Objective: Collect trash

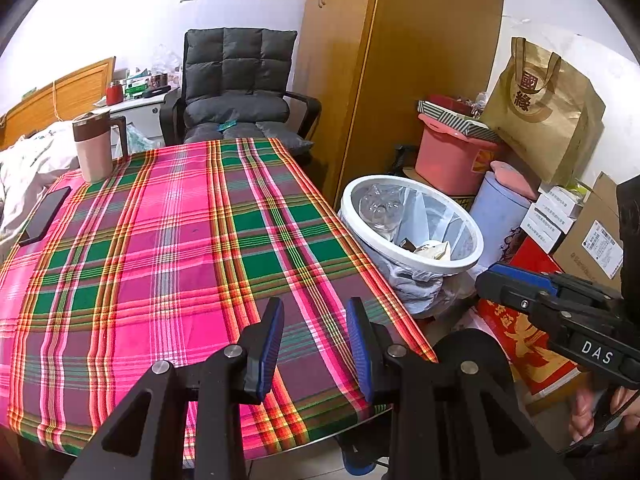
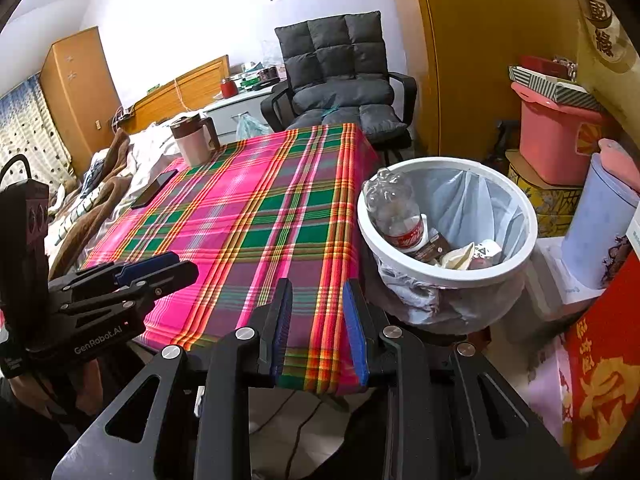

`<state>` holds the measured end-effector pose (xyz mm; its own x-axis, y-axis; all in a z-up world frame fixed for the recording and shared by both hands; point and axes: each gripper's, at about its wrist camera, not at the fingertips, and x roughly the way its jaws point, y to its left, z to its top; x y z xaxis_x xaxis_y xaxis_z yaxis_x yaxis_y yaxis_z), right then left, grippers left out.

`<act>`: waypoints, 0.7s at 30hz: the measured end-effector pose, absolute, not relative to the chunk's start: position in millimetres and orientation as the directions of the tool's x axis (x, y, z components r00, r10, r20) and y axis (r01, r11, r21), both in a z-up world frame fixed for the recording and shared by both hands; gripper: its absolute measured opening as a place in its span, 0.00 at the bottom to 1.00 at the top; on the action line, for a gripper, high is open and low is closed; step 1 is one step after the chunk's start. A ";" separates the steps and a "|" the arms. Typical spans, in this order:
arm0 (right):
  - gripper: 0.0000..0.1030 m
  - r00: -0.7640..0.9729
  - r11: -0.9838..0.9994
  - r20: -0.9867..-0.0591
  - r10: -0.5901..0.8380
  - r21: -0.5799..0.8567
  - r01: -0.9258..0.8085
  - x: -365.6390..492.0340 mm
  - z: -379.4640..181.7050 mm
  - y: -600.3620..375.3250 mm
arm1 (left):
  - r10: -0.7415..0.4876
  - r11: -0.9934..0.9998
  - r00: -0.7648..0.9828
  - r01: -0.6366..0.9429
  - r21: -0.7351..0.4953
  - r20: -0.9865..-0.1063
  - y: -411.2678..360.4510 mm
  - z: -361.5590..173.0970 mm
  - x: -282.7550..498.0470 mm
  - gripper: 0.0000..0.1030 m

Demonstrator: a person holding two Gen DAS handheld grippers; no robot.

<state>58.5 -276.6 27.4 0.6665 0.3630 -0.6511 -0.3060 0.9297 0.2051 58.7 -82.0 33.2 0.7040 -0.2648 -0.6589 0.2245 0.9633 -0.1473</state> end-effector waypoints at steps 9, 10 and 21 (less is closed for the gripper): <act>0.28 0.665 0.930 -0.653 0.363 0.204 -0.306 58.7 27.1 -275.7 | -0.260 0.965 0.702 0.219 -0.147 -0.662 -80.8 32.8 58.5 0.31; 0.28 0.665 0.930 -0.653 0.362 0.204 -0.306 58.6 27.1 -275.5 | -0.260 0.965 0.702 0.218 -0.148 -0.663 -80.5 32.7 58.1 0.31; 0.28 0.662 0.929 -0.657 0.362 0.202 -0.309 59.4 25.3 -274.8 | -0.264 0.964 0.697 0.215 -0.156 -0.667 -81.7 32.8 56.9 0.31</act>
<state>59.4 -274.8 25.3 0.6615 0.3624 -0.6565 -0.3086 0.9295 0.2021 56.9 -81.7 32.8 0.6972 -0.2637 -0.6666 0.2155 0.9640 -0.1560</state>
